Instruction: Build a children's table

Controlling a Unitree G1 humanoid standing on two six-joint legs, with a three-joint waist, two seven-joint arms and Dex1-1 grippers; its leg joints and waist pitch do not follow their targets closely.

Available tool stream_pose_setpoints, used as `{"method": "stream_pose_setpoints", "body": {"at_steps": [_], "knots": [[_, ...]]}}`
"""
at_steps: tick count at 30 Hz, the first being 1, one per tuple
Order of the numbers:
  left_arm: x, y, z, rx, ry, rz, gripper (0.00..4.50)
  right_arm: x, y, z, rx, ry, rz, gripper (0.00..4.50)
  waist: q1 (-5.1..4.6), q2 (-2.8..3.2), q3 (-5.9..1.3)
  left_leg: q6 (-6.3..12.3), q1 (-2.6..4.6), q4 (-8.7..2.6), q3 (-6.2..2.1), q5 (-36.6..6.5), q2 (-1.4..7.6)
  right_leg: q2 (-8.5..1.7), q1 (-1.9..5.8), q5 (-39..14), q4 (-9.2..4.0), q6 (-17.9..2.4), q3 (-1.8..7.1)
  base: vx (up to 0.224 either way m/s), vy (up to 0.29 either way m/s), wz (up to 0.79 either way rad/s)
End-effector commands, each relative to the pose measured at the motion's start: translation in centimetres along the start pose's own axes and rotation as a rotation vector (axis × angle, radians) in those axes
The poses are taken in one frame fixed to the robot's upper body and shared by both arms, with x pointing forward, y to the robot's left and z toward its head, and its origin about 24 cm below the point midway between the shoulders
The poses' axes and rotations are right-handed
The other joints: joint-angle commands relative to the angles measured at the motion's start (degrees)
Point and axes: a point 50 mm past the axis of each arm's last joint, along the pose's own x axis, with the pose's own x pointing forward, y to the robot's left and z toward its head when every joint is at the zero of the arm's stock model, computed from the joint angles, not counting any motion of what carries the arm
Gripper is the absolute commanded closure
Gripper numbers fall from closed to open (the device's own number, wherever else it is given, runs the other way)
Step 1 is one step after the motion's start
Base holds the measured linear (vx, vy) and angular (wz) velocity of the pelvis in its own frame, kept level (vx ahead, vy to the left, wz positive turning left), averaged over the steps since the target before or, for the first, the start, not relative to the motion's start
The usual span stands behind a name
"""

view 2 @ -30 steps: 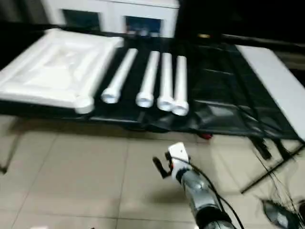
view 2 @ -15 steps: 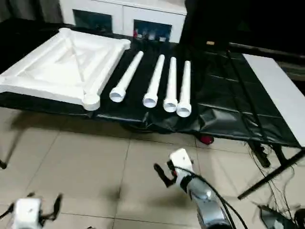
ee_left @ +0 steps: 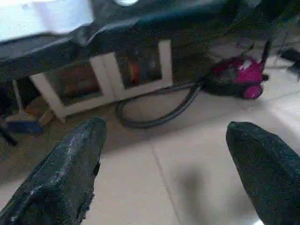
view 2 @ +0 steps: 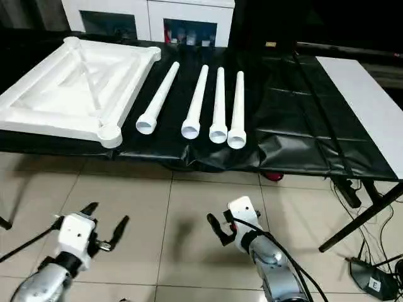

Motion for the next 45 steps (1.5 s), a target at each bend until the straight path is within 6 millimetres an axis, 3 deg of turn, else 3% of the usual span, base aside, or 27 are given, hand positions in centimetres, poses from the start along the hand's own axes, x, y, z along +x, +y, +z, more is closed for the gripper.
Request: {"method": "stream_pose_setpoints", "body": {"at_steps": [1,2,3,6,7,9,11,13,16,21,23,25,26,28,30,31,33,35,37,39,40,41,43,45], "knots": [[-0.6,0.8,0.2,-0.011,0.010,-0.003,0.00,-0.3,-0.7,0.4,0.010,-0.017,-0.024,0.01,0.00,1.64,-2.37,0.29,1.12,-4.62,-1.54,-11.9,2.55,-2.56,0.62,6.6,-3.34,-11.3,1.88,0.000,0.000,0.00],[-1.1,1.1,0.3,-0.021,0.015,-0.022,0.00,-0.4,-0.9,0.5,0.012,-0.021,-0.030,0.01,-0.11,1.60,-2.27,-0.29,1.16,-4.76,-1.52,-13.4,2.69,-2.49,0.56,5.0,-3.41,-11.7,1.91,0.000,0.000,0.00],[-1.4,1.2,0.5,-0.036,0.016,-0.039,0.00,-0.6,-1.0,0.6,0.015,-0.027,-0.034,0.01,-0.06,2.00,-2.27,-0.54,1.20,-4.85,-1.55,-14.2,2.74,-2.44,0.50,4.1,-3.43,-11.7,1.93,0.000,0.000,0.00],[-2.1,1.7,1.4,-0.065,0.012,-0.077,0.00,-1.0,-1.4,1.1,0.024,-0.051,-0.039,0.01,0.02,1.91,-2.14,-0.61,1.23,-4.86,-1.43,-15.0,2.68,-2.33,0.39,3.0,-3.59,-11.9,2.02,0.000,0.000,0.00],[-1.9,1.8,2.4,-0.080,-0.016,-0.083,0.00,-1.2,-1.5,1.6,0.035,-0.074,-0.031,0.01,0.13,2.18,-2.18,-0.41,1.31,-4.81,-1.34,-14.7,2.69,-2.31,0.26,3.2,-3.67,-12.0,2.07,0.000,0.000,0.00],[-1.3,2.0,4.2,-0.108,-0.074,-0.080,0.00,-1.4,-1.5,2.6,0.059,-0.116,-0.013,0.01,0.31,2.10,-2.08,-0.11,1.03,-4.87,-1.39,-14.1,2.62,-2.37,0.45,3.0,-3.56,-11.9,2.06,0.000,0.000,0.00],[-1.3,2.0,4.2,-0.108,-0.074,-0.080,0.00,-1.4,-1.5,2.6,0.059,-0.116,-0.013,0.01,0.23,2.10,-2.06,-0.07,0.99,-4.89,-1.40,-13.6,2.52,-2.34,0.49,2.2,-3.62,-11.5,2.05,0.000,0.000,0.00],[-0.2,1.4,7.4,-0.169,-0.182,-0.101,0.00,-1.9,-1.5,4.7,0.067,-0.192,-0.005,0.01,0.19,1.92,-2.15,-0.18,0.97,-4.79,-1.35,-12.0,2.45,-2.35,0.61,1.9,-3.42,-10.9,2.07,0.000,0.000,0.00],[0.2,0.6,9.3,-0.183,-0.252,-0.112,0.00,-2.6,-1.3,6.5,0.101,-0.264,0.019,0.01,0.25,1.92,-2.34,0.07,0.90,-4.65,-1.48,-10.2,2.44,-2.25,0.87,4.7,-3.27,-10.3,2.03,0.000,0.000,0.00],[1.0,0.7,13.9,-0.231,-0.405,-0.033,0.00,-4.0,0.2,11.4,0.285,-0.426,0.281,0.01,0.32,1.72,-2.72,1.74,0.89,-3.96,-1.63,-7.0,2.07,-2.01,1.00,9.4,-2.93,-9.3,1.95,0.000,0.000,0.00],[2.2,1.6,15.2,-0.210,-0.437,0.060,0.00,-3.2,-1.5,14.4,0.270,-0.492,0.140,0.01,0.13,2.02,-2.66,0.64,1.02,-4.10,-1.58,-7.6,1.93,-1.90,0.81,6.6,-3.11,-9.6,1.84,0.000,0.000,0.00],[2.6,1.8,15.4,-0.190,-0.427,0.095,0.00,-2.9,-2.3,15.2,0.249,-0.499,0.065,0.01,-0.12,1.81,-2.69,-1.07,1.05,-4.17,-1.50,-7.4,1.77,-1.95,0.70,3.7,-3.22,-9.6,1.83,0.000,0.000,0.00],[2.9,2.0,15.4,-0.219,-0.437,0.132,0.00,-2.6,-3.1,15.5,0.216,-0.490,-0.022,0.01,-0.02,2.36,-2.67,-1.91,1.11,-4.12,-1.47,-8.0,1.75,-2.03,0.62,2.1,-3.29,-9.0,1.89,0.000,0.000,0.00],[3.6,2.3,15.5,-0.252,-0.450,0.197,0.00,-1.7,-4.6,15.5,0.100,-0.426,-0.198,0.01,-0.21,1.97,-2.71,-3.51,1.03,-4.04,-1.31,-7.7,1.54,-1.84,0.63,1.6,-3.48,-8.5,1.84,0.000,0.000,0.00],[4.4,2.2,15.2,-0.240,-0.406,0.214,0.00,-1.6,-5.2,15.5,0.025,-0.402,-0.294,0.01,0.21,1.99,-3.15,-4.35,1.28,-3.70,-1.25,-6.5,1.36,-1.77,0.58,3.0,-3.37,-7.7,1.92,0.000,0.000,0.00],[4.7,2.1,15.0,-0.221,-0.380,0.227,0.00,-1.6,-5.3,15.5,0.037,-0.394,-0.288,0.01,0.39,2.06,-3.21,-4.24,1.28,-3.65,-1.29,-6.1,1.36,-1.76,0.58,4.0,-3.27,-7.4,1.89,0.000,0.000,0.00],[5.0,2.1,14.5,-0.223,-0.326,0.252,0.00,-1.8,-5.2,15.3,0.132,-0.403,-0.267,0.01,0.26,1.67,-3.60,-2.78,0.78,-3.40,-1.60,-3.0,1.26,-1.61,1.18,10.8,-2.52,-6.4,1.73,0.000,0.000,0.00],[4.9,2.4,14.0,-0.214,-0.302,0.292,0.00,-1.8,-4.9,15.1,0.196,-0.412,-0.268,0.01,0.31,1.87,-3.78,-1.58,0.64,-3.11,-1.58,-1.3,1.17,-1.58,1.10,14.4,-2.20,-6.5,1.69,0.000,0.000,0.00],[4.5,2.4,13.8,-0.203,-0.307,0.303,0.00,-1.6,-4.4,15.3,0.211,-0.432,-0.251,0.01,0.23,1.65,-4.23,-0.16,0.16,-2.56,-1.58,2.5,1.06,-1.42,1.14,20.1,-1.66,-6.9,1.60,0.000,0.000,0.00],[4.2,2.4,13.8,-0.201,-0.319,0.295,0.00,-1.4,-3.9,15.5,0.226,-0.448,-0.231,0.01,0.05,1.79,-3.81,-0.09,0.52,-3.13,-1.40,-4.7,1.21,-1.55,1.26,12.6,-2.28,-7.6,1.39,0.000,0.000,0.00],[4.2,2.4,13.8,-0.179,-0.320,0.292,0.00,-1.3,-3.7,15.5,0.220,-0.448,-0.229,0.01,-0.26,2.30,-3.20,-0.73,1.75,-4.34,-1.28,-17.1,1.57,-1.31,1.40,-3.5,-3.82,-7.9,1.06,0.000,0.000,0.00],[4.2,2.4,13.8,-0.166,-0.322,0.286,0.00,-1.2,-3.6,15.5,0.217,-0.447,-0.227,0.01,-0.42,2.36,-2.92,-0.64,2.38,-4.79,-1.20,-21.5,1.53,-0.99,1.59,-9.1,-4.48,-7.9,0.78,0.000,0.000,0.00],[4.4,2.5,13.8,-0.165,-0.317,0.292,0.00,-1.0,-3.2,15.2,0.214,-0.436,-0.218,0.01,-0.63,2.57,-2.04,0.02,4.44,-5.31,-0.98,-29.6,1.26,-0.42,1.41,-20.8,-6.34,-8.0,0.22,0.000,0.000,0.00],[4.9,2.6,13.9,-0.170,-0.313,0.309,0.00,-0.8,-2.9,15.1,0.218,-0.428,-0.203,0.01,-0.80,2.50,-1.12,-0.21,6.62,-5.31,-0.90,-35.3,0.51,-0.33,1.66,-33.2,-8.60,-5.9,-0.34,0.000,0.000,0.00]]}}
